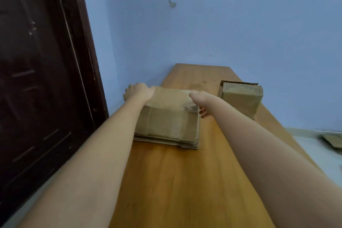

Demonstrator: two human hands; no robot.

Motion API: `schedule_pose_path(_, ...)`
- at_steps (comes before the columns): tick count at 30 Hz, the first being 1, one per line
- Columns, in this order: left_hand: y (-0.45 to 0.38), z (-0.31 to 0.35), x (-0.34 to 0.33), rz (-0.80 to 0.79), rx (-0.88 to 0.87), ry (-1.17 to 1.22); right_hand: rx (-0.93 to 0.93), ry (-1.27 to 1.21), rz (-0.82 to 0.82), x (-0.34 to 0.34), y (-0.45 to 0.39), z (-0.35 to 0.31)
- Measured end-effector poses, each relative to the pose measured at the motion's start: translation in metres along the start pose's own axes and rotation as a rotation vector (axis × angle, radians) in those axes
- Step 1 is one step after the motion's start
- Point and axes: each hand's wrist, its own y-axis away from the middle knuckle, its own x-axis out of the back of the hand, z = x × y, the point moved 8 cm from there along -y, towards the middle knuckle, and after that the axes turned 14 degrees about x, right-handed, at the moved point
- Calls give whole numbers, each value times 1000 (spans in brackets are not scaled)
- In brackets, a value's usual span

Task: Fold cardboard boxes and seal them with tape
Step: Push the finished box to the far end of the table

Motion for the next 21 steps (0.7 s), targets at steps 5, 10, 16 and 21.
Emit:
schedule_pose_path(5,-4,-36,-46,-259,-7,116,-44,10,16,-30,-5,15)
schedule_pose_path(10,12,-27,-54,-247,-18,265,-94,-84,97,-40,5,35)
schedule_pose_path(16,21,-27,-32,-95,-81,289,23,-215,230,-15,26,23)
schedule_pose_path(21,40,-28,-4,-137,-131,404,42,-346,198,-2,59,2)
